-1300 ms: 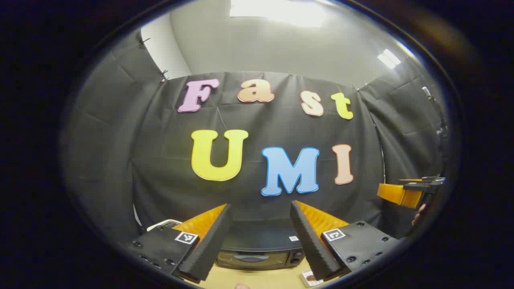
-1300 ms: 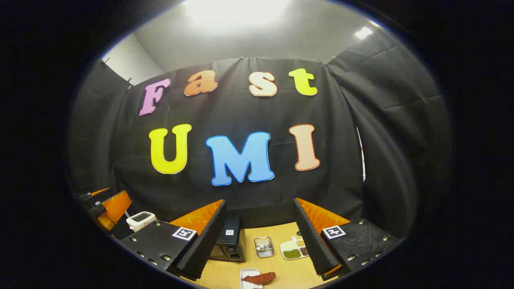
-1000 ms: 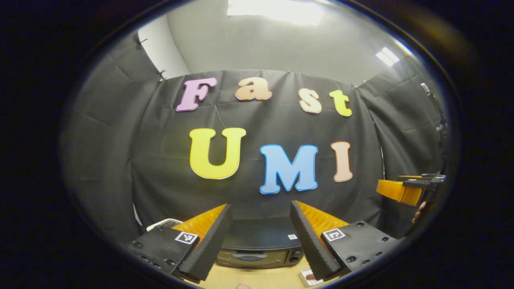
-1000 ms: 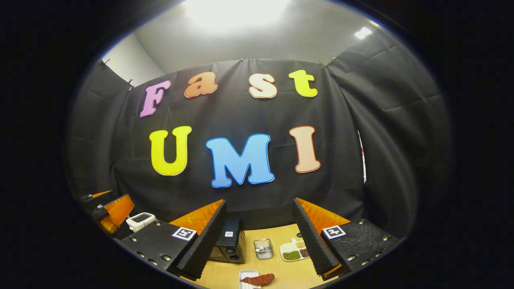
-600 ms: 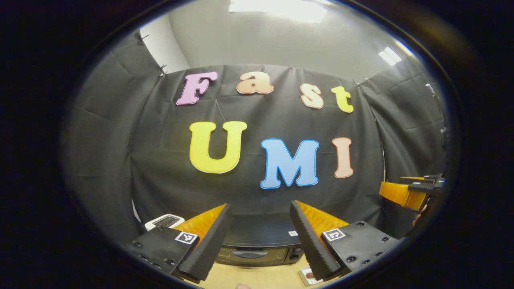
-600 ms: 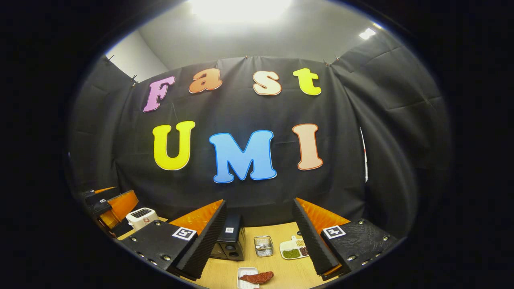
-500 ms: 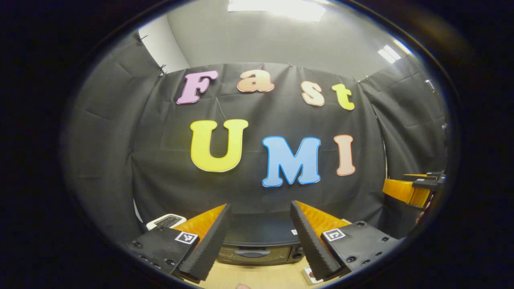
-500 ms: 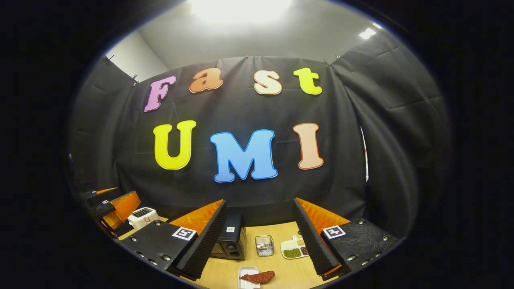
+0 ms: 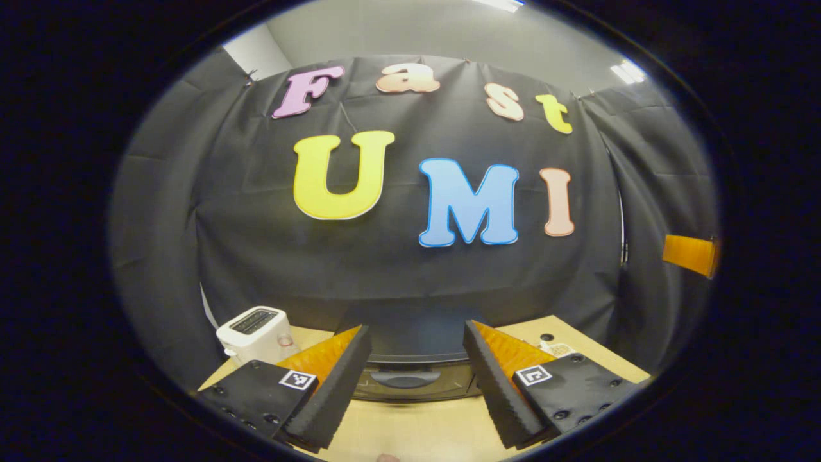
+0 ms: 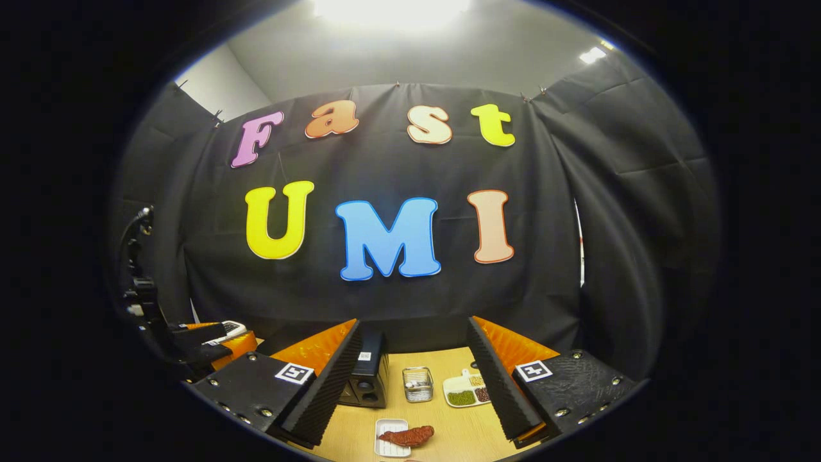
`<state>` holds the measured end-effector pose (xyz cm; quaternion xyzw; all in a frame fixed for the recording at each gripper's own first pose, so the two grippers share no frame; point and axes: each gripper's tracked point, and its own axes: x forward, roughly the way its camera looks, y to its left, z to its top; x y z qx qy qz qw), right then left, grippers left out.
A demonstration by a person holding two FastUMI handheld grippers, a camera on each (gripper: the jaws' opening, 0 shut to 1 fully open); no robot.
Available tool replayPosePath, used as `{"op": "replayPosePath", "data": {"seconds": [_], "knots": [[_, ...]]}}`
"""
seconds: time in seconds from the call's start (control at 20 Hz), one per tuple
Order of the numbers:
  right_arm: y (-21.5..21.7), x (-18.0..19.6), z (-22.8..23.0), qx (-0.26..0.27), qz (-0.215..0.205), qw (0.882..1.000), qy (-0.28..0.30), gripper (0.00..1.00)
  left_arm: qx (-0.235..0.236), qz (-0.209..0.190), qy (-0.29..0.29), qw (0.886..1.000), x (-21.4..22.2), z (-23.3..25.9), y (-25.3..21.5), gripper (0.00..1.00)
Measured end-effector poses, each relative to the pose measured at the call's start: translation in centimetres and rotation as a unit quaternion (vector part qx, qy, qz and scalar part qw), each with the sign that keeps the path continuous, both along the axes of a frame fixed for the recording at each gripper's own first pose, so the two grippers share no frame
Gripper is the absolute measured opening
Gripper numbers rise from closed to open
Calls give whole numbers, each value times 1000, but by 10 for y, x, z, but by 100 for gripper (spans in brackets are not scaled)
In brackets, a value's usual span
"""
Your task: Open the electric oven with the left hand, put the food in, and close the electric oven.
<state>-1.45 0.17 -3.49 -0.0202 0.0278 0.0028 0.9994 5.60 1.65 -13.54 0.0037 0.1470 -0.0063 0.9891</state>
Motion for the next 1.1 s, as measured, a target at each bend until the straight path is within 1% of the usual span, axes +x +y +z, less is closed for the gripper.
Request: {"op": "replayPosePath", "data": {"seconds": [0.05,0.1,0.15,0.2,0.3,0.35,0.45,0.5,0.55,0.6,0.7,0.75,0.8,0.85,1.05,1.1], "knots": [[0,-1,0,5,-2,1000,2,98,5,-1,8,1000,7,-11,1,100],[-4,0,0,6,-7,1000,4,99,9,-1,17,1000,12,-22,2,97],[-6,-1,-2,5,-10,1000,6,99,12,1,30,999,19,-36,3,100],[-8,-1,-3,3,-12,1000,7,99,8,3,45,999,26,-49,3,97],[-12,-2,-5,0,-16,1000,10,99,2,8,69,998,40,-73,4,98],[-13,-2,-6,-2,-19,1000,11,98,7,9,79,997,47,-84,6,100],[-16,-3,-8,-8,-23,1000,16,98,14,10,94,995,61,-102,10,94],[-18,-4,-9,-10,-27,999,17,98,11,11,104,994,66,-113,10,97],[-20,-4,-9,-12,-30,999,17,98,8,14,113,993,70,-123,11,97],[-22,-5,-9,-14,-33,999,17,98,10,17,118,993,73,-129,14,95],[-26,-4,-9,-16,-40,999,19,99,16,18,124,992,82,-139,17,100],[-28,-5,-10,-17,-42,999,20,98,18,19,130,991,84,-145,18,100],[-29,-4,-10,-19,-44,999,21,98,17,16,136,990,86,-150,17,98],[-30,-4,-11,-19,-47,998,21,98,18,13,141,990,87,-157,16,100],[-30,-5,-11,-25,-51,998,23,98,23,7,153,988,90,-170,12,100],[-30,-5,-11,-27,-51,998,22,98,27,4,149,988,88,-166,12,98]]}}
